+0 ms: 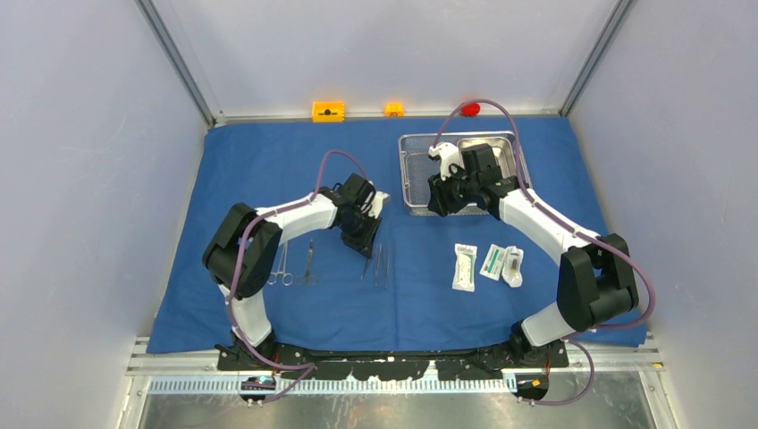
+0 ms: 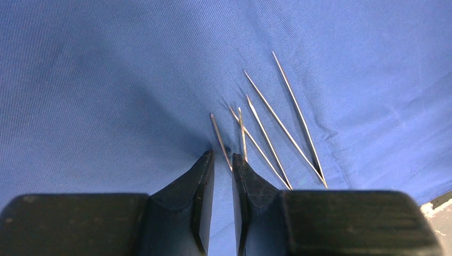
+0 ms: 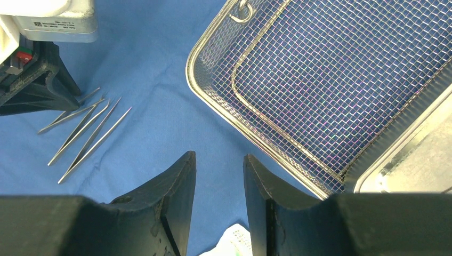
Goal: Open and lay out the surgical kit
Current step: Place the medical item in the surgical kit.
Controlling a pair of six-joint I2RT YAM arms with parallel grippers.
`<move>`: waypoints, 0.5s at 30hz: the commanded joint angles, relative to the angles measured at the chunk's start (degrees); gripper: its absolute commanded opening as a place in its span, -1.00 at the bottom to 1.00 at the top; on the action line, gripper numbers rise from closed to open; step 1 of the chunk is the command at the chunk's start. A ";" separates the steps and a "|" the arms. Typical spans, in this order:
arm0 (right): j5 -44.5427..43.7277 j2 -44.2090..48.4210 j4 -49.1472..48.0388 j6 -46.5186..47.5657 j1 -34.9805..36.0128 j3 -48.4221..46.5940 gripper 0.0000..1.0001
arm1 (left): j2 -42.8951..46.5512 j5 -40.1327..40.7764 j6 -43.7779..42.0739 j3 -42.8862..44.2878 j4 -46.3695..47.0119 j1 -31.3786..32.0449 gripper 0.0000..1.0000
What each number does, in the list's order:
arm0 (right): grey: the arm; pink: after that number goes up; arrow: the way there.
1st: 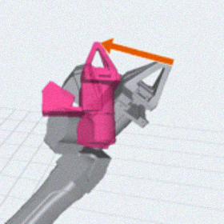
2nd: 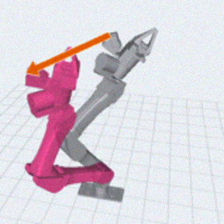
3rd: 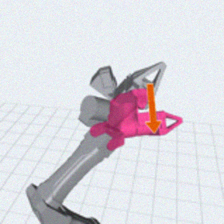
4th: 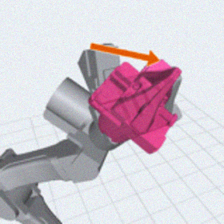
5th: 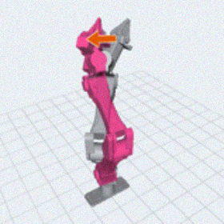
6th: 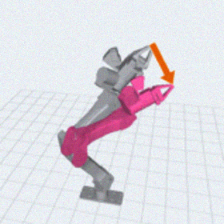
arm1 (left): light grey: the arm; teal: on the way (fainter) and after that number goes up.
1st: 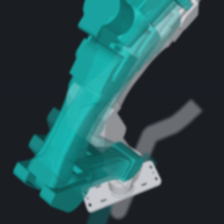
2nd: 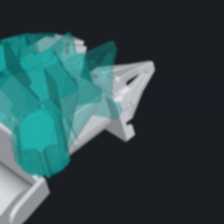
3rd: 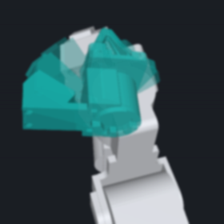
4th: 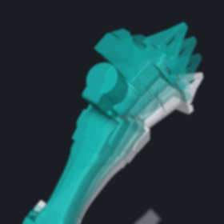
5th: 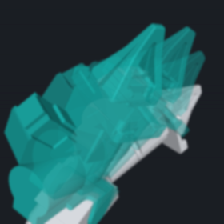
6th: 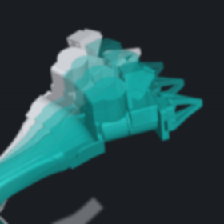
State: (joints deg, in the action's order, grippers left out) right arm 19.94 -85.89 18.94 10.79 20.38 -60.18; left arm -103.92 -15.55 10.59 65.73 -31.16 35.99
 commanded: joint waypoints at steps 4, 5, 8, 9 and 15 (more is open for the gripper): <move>-0.34 0.71 -0.77 1.08 -0.38 -0.27 -0.14 | -0.33 1.20 1.10 0.97 0.34 0.84 -0.58; -0.42 0.68 -0.83 1.08 -0.36 -0.28 -0.14 | -0.44 1.42 1.17 1.10 0.26 0.90 -0.59; -0.50 0.63 -0.77 1.17 -0.38 -0.29 -0.14 | -0.88 1.84 1.36 1.31 -0.16 0.95 -0.61; -0.56 0.63 -0.76 1.21 -0.35 -0.29 -0.14 | -1.05 1.95 1.48 1.47 -0.37 0.94 -0.62; -0.79 0.63 -0.72 1.33 -0.34 -0.20 -0.14 | -0.32 3.07 2.11 1.35 -0.79 0.98 -0.78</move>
State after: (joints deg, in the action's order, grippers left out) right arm 19.66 -85.89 18.94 10.90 20.38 -60.18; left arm -104.18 -14.02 11.94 65.87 -31.27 36.69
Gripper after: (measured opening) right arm 0.432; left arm 0.138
